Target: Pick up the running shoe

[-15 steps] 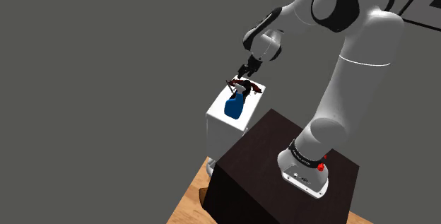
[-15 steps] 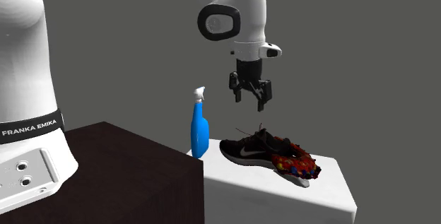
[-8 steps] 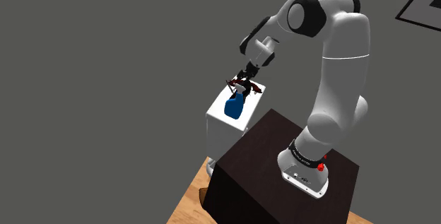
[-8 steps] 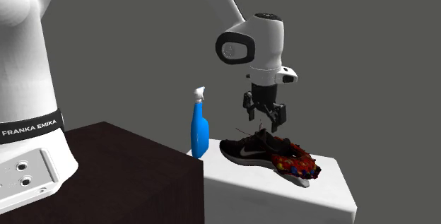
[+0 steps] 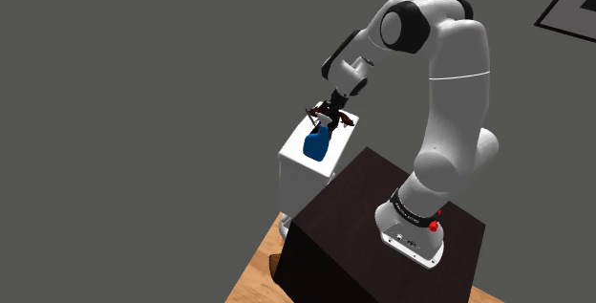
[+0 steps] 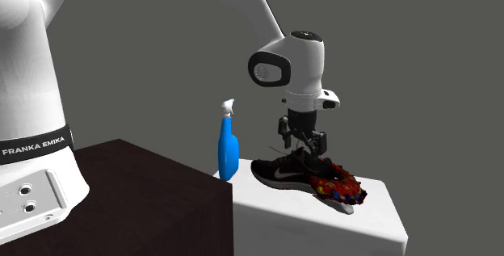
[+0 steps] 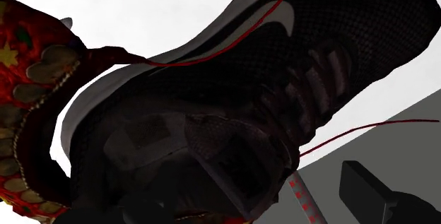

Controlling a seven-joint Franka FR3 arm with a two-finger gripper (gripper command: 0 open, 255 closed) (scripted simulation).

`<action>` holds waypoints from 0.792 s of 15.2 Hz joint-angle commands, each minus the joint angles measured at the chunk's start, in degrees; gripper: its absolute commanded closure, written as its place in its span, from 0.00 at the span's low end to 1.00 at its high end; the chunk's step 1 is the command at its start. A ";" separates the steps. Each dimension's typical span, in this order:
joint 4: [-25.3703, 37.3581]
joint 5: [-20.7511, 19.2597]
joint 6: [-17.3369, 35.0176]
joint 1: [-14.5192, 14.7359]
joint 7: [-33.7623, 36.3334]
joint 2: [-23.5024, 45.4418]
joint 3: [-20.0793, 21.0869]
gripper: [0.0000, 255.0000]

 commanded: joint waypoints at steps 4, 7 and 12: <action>-0.01 0.13 0.09 -0.03 -0.11 0.05 0.08 1.00; 0.09 0.17 0.10 -0.07 -0.14 0.18 0.12 1.00; -0.58 -1.15 -0.60 0.65 1.13 -1.29 -0.81 1.00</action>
